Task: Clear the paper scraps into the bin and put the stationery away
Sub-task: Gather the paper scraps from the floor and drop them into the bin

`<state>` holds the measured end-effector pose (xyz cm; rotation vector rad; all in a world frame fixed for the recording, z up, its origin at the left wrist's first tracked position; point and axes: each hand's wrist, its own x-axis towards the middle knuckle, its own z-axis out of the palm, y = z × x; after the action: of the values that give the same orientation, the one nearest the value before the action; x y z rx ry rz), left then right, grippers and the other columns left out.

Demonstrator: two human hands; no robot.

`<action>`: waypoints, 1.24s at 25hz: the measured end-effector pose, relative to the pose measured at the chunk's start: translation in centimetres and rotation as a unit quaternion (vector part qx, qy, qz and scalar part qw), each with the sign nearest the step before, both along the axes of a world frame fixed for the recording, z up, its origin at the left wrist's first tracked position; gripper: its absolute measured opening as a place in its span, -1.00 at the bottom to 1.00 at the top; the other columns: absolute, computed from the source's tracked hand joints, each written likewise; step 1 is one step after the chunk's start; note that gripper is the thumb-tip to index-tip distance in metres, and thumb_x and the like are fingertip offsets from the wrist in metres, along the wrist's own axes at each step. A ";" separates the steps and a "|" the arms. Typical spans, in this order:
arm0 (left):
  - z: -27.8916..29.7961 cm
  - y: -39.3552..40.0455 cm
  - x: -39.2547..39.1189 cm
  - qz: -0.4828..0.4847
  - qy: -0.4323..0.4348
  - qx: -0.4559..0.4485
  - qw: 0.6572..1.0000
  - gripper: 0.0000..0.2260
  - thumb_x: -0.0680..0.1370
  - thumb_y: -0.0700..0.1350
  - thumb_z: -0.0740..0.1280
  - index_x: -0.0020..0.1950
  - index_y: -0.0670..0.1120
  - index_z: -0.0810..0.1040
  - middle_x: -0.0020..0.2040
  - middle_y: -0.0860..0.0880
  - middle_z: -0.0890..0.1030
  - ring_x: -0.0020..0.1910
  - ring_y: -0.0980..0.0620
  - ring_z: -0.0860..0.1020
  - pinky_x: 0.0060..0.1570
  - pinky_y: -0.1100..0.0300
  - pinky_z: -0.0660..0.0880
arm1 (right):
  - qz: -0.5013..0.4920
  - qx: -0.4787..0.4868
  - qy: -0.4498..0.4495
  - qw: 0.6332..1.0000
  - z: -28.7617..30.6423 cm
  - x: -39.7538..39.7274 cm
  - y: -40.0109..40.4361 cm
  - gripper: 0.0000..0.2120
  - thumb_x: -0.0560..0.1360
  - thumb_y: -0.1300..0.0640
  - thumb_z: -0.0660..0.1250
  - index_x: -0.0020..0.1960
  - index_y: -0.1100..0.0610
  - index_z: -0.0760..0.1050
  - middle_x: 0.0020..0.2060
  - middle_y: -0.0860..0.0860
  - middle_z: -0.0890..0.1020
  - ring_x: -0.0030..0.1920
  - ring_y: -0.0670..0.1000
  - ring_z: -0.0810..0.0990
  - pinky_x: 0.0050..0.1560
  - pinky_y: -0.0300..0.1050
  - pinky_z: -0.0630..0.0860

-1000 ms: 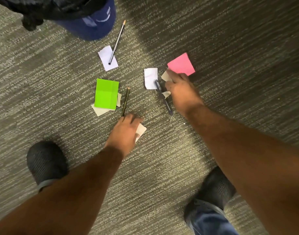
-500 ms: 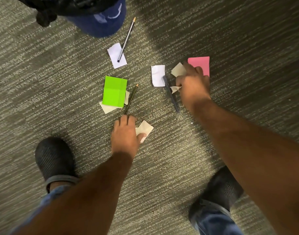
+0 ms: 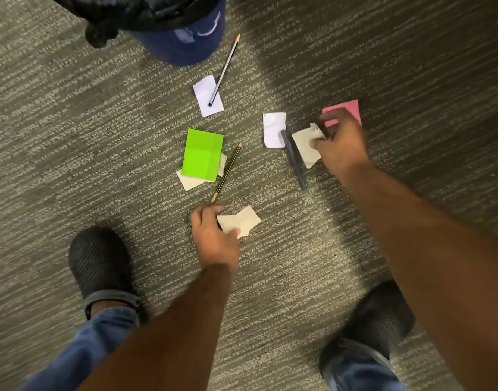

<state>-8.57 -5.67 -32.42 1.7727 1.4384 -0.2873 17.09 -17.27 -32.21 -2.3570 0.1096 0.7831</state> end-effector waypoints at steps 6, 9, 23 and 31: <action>-0.2 -0.6 0.4 0.038 0.052 0.004 0.998 -0.60 0.45 -0.32 0.54 0.18 -0.02 0.53 0.02 0.06 0.61 -0.04 0.10 0.61 0.03 0.16 0.67 | 0.144 0.081 0.004 0.986 1.5 0.8 5.1 -0.84 0.51 0.25 0.54 0.00 0.02 0.67 0.13 0.01 0.66 0.14 0.00 0.63 0.21 -0.14 0.57; 0.3 -0.6 0.4 0.050 0.057 -0.016 0.997 -0.65 0.51 -0.31 0.50 0.20 -0.05 0.50 -0.07 0.05 0.64 -0.15 0.17 0.60 0.00 0.22 0.64 | 0.328 -0.063 -0.071 0.940 0.6 0.0 7.9 -0.76 0.49 0.37 0.49 0.07 0.10 0.71 0.41 0.09 0.48 0.38 0.15 0.45 0.49 -0.02 0.40; -0.4 -0.4 2.0 0.148 0.081 -0.045 0.985 -0.67 0.55 -0.28 0.45 0.26 -0.06 0.48 -0.02 0.02 0.68 -0.04 0.00 0.67 -0.06 0.12 0.66 | 0.150 0.114 0.066 0.980 3.1 -4.9 11.4 -0.61 0.52 0.39 0.45 0.26 0.06 0.54 -0.06 -0.11 0.62 -0.06 -0.19 0.61 -0.07 -0.42 0.53; 0.4 0.5 2.2 0.163 0.097 -0.028 0.981 -0.78 0.55 -0.23 0.35 0.18 -0.04 0.54 0.03 -0.08 0.71 0.00 -0.15 0.65 -0.03 0.10 0.53 | 0.257 -0.048 0.005 0.965 0.5 -11.6 14.7 -0.59 0.47 0.38 0.43 0.27 0.10 0.57 0.18 0.13 0.62 0.15 0.15 0.62 0.05 -0.15 0.47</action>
<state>-6.38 -5.15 -32.04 1.4642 1.8128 -0.3302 5.51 -2.60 -31.67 -2.5032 -0.4910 1.0476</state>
